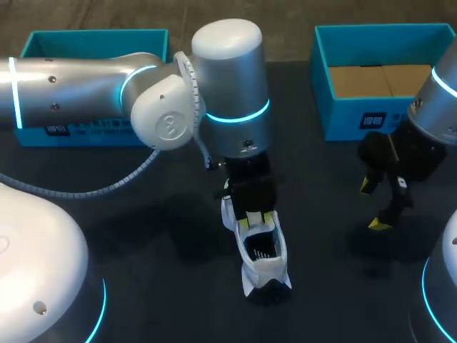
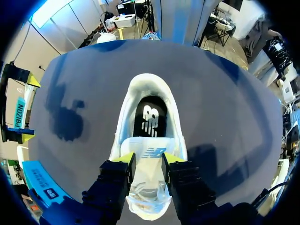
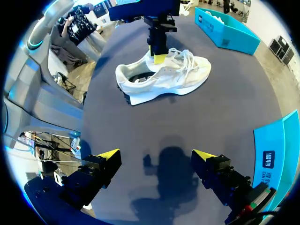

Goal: Take the shoe out of the shoebox, open the shoe tongue, remove and reinsert the insole, then place the shoe into the shoebox

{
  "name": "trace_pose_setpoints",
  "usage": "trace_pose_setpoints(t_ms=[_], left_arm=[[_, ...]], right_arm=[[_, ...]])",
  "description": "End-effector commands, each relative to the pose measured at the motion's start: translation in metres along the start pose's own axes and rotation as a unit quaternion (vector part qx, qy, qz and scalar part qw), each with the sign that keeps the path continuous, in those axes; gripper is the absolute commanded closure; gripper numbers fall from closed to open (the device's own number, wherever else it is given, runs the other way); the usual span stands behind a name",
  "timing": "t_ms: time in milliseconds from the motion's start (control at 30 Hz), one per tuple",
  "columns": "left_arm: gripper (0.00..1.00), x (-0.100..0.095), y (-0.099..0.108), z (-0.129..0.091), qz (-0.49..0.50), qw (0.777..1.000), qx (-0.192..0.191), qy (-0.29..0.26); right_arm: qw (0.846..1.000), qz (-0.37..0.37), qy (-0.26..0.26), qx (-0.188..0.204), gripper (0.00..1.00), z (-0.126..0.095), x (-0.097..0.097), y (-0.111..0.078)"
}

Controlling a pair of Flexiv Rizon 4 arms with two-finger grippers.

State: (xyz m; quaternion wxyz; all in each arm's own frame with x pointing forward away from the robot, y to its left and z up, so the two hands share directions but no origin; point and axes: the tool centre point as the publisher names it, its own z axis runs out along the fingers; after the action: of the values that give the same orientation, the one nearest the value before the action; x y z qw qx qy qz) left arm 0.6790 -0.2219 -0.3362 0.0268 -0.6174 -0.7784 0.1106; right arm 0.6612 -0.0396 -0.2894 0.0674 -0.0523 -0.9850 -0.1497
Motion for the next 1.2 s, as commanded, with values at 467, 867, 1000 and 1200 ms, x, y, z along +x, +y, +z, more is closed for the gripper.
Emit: trace_pose_setpoints(t_ms=[467, 867, 1000, 1200], left_arm=[[0.64, -0.006, 0.000, 0.014, -0.002, 1.000, 0.012, 0.015], [0.58, 0.005, -0.020, -0.031, -0.019, 1.000, -0.020, -0.013], [0.55, 0.011, -0.025, -0.043, -0.040, 0.999, -0.026, -0.020], [0.00, 0.019, -0.024, -0.048, -0.215, 0.977, 0.015, -0.002]], right_arm=[[1.000, 0.000, 0.000, 0.001, 0.00, 0.001, 0.000, 0.000], [1.000, 0.000, 0.000, 0.001, 0.00, 0.001, 0.000, 0.000], [1.000, 0.000, 0.000, 0.001, 0.00, 0.001, 0.000, 0.000], [1.000, 0.000, 0.000, 0.001, 0.00, 0.001, 0.000, 0.000]])
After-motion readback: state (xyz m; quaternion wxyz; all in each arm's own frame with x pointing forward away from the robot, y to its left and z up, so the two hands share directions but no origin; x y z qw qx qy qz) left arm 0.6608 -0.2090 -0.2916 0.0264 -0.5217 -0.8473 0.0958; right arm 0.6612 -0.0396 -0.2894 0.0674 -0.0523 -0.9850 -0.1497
